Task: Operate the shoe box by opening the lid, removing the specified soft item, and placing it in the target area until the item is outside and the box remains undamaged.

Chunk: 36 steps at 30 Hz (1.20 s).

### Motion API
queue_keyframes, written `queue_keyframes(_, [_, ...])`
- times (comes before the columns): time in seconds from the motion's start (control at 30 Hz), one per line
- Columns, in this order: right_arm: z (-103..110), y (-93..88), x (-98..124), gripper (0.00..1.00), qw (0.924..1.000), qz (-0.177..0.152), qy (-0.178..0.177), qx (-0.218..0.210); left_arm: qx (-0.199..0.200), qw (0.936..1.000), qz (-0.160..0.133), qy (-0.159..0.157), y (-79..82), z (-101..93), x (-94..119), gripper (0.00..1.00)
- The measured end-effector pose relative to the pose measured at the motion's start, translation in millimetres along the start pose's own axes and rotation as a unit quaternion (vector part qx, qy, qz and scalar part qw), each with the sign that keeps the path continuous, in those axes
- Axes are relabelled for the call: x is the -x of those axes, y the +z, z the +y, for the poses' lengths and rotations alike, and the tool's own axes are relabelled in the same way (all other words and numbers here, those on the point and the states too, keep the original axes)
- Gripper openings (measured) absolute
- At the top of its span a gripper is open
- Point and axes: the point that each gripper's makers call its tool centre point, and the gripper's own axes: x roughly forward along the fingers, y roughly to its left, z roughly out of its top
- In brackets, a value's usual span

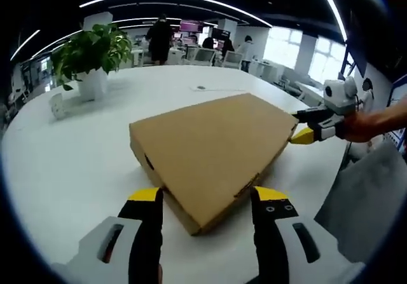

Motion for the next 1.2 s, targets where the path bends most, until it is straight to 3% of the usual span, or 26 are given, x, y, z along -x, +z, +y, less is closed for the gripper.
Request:
queue_keyframes(0.6, [3,2.5,2,0.55,0.9999,0.004,-0.007,-0.009,0.002,1.0,0.007,0.006,1.1,-1.1,3,0.54])
queue_keyframes(1.2, [6,30.9,19,0.54,0.9979,-0.04,0.0,-0.052,0.039,0.9982,-0.044,0.015,30.5,-1.4,20,0.52])
